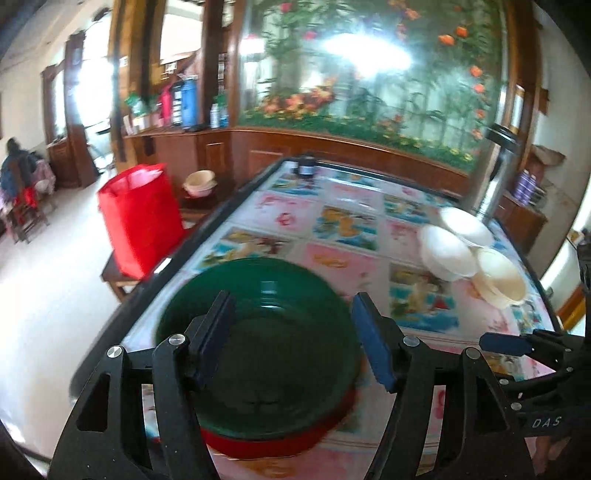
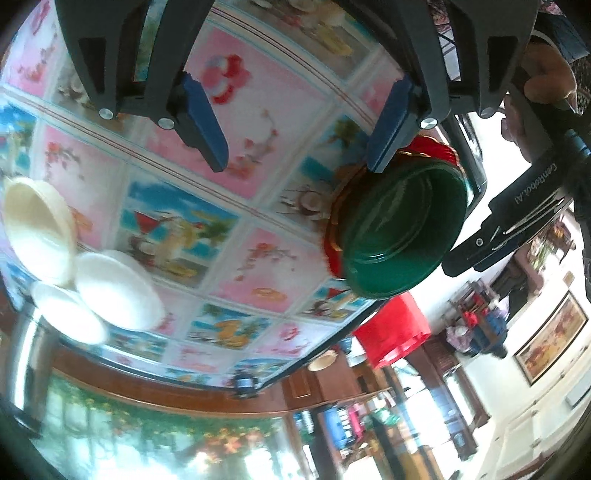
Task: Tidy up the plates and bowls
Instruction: 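Move the open left tool toward the cream paper bowl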
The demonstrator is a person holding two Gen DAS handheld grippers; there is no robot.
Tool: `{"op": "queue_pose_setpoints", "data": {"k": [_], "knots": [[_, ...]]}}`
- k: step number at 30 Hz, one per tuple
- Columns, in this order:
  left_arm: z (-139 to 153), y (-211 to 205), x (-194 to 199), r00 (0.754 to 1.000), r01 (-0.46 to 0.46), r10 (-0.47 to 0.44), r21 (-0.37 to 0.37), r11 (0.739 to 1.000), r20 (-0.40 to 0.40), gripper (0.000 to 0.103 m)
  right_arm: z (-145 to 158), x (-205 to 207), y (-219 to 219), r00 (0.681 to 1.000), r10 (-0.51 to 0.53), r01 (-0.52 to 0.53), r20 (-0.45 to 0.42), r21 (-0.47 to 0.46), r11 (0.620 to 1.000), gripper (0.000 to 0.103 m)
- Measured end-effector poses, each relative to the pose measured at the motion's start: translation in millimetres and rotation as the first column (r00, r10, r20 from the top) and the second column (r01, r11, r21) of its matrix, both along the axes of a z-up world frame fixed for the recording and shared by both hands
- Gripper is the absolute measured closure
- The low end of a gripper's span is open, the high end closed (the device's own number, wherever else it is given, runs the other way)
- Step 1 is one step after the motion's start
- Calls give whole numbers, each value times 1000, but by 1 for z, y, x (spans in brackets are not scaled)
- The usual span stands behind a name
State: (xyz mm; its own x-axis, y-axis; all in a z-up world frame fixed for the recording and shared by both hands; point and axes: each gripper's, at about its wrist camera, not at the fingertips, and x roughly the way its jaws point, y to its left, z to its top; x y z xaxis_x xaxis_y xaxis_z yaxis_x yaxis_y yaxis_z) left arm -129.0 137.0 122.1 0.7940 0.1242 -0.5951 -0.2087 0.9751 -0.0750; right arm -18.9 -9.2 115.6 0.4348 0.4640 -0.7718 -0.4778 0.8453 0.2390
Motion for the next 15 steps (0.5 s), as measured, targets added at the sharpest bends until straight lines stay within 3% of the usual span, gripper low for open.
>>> {"op": "queue_pose_setpoints", "data": {"k": [15], "knots": [[-5,-98,39,978,206,-205,22,978,-25,36,2,-1,-119,969,-245,245,-3,43,969,24]]}}
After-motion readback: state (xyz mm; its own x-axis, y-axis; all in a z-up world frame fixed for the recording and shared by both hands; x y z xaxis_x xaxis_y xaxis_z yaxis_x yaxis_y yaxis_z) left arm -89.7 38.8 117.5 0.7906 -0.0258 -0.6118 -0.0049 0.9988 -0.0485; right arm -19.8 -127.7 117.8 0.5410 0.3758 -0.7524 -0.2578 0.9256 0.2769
